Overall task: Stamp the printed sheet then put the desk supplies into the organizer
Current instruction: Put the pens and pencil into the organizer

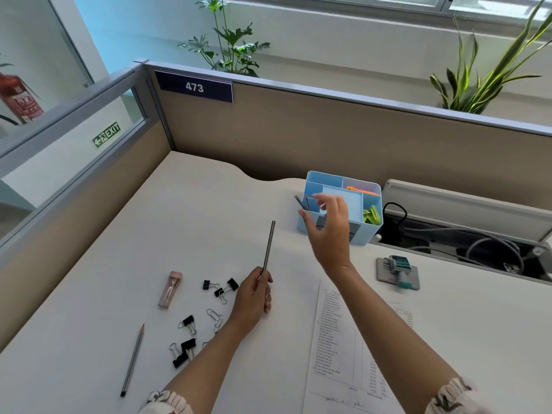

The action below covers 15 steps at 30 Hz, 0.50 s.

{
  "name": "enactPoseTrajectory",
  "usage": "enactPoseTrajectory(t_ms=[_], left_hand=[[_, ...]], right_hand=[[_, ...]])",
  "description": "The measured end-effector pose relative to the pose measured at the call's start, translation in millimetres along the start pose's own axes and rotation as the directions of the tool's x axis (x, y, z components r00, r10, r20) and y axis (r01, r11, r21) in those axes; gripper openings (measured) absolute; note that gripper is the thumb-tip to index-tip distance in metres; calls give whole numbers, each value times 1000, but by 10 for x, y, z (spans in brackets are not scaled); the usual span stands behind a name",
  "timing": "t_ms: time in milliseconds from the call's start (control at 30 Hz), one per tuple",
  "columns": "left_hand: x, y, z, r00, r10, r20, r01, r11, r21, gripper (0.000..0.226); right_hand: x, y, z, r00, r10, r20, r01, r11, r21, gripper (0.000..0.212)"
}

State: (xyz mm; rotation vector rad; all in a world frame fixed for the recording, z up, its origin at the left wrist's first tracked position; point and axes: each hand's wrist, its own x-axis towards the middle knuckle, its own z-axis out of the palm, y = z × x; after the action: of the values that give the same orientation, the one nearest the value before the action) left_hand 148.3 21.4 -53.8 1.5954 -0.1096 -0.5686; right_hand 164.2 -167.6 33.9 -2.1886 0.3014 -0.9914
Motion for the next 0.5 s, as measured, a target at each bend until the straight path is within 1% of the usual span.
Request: enactPoseTrajectory(t_ms=[33, 100, 167, 200, 267, 433, 500], left_hand=[[-6, 3, 2, 1000, 6, 2, -6, 1000, 6, 28], [-16, 7, 10, 1000, 21, 4, -21, 1000, 23, 28], [-21, 10, 22, 999, 37, 8, -37, 998, 48, 27], [-19, 10, 28, 999, 42, 9, -43, 998, 55, 26], [-16, 5, 34, 999, 47, 10, -47, 997, 56, 26], [-20, 4, 44, 998, 63, 27, -65, 994, 88, 24], [-12, -3, 34, 997, 65, 37, -68, 993, 100, 23]], right_hand=[[-76, -33, 28, 999, -3, 39, 3, 1000, 15, 31], [-222, -72, 101, 979, 49, 198, -56, 998, 33, 27], [-354, -93, 167, 922, 151, 356, -179, 983, 46, 30], [-409, -99, 192, 897, 184, 402, -227, 972, 60, 30], [-487, -109, 221, 877, 214, 429, -277, 957, 88, 27], [-477, -160, 203, 869, 338, 362, -406, 905, 130, 30], [-447, -157, 192, 865, 361, 349, -429, 892, 142, 29]])
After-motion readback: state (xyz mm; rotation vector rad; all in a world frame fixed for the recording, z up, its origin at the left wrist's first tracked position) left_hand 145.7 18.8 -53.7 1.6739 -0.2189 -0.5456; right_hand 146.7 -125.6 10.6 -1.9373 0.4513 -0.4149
